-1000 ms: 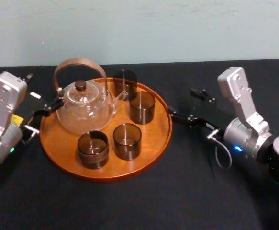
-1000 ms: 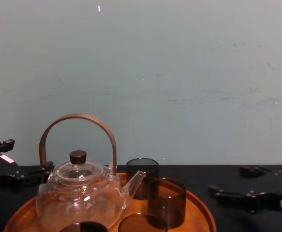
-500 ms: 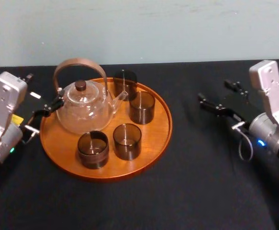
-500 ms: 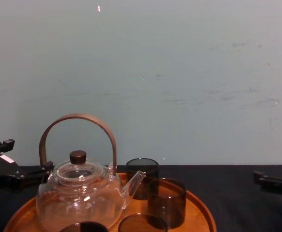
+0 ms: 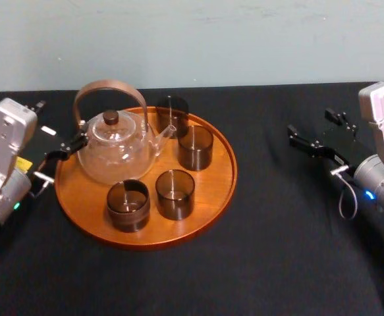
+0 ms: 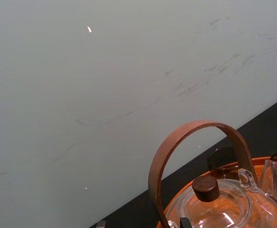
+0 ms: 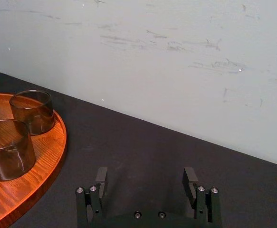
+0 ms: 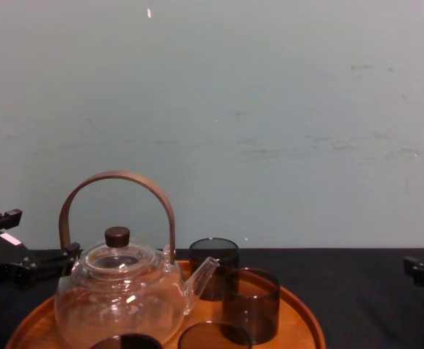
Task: Pick up the glass from the table and place it on the tray.
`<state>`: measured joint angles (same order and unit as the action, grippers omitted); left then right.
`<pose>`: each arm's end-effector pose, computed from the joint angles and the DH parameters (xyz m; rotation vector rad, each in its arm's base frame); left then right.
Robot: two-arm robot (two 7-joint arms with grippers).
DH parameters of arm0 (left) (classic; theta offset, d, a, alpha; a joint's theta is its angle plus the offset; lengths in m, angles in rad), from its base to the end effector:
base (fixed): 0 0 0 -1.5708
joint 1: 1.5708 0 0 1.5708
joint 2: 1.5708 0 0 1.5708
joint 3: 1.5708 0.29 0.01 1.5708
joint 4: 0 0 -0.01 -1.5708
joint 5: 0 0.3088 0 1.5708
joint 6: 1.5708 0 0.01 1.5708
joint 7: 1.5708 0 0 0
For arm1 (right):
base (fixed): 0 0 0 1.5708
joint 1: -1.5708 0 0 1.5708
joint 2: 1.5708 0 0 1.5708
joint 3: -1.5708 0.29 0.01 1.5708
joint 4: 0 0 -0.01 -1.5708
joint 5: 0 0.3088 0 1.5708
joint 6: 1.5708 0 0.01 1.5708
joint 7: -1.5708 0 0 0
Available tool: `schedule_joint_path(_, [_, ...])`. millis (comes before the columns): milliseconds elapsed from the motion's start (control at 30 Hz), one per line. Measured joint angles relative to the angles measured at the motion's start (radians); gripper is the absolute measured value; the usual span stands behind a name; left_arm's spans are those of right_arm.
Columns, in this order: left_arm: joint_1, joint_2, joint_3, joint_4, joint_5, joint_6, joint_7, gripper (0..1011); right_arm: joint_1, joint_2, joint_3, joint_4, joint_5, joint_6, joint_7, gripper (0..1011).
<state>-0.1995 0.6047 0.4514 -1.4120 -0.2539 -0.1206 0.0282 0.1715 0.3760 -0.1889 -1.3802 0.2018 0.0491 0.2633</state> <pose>0.3581 0.0827 -0.3023 0.3044 -0.2851 1.2478 0.3717 -0.0763 -0.2986 -0.2455 -0.0351 -1.1967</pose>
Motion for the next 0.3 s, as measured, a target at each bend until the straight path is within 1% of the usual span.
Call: schedule_joint_path(300, [0.000, 0.000, 0.000, 0.000, 0.000, 0.000, 0.000, 1010, 0.001, 0.001, -0.004, -0.001, 0.000, 0.000, 0.001, 1002])
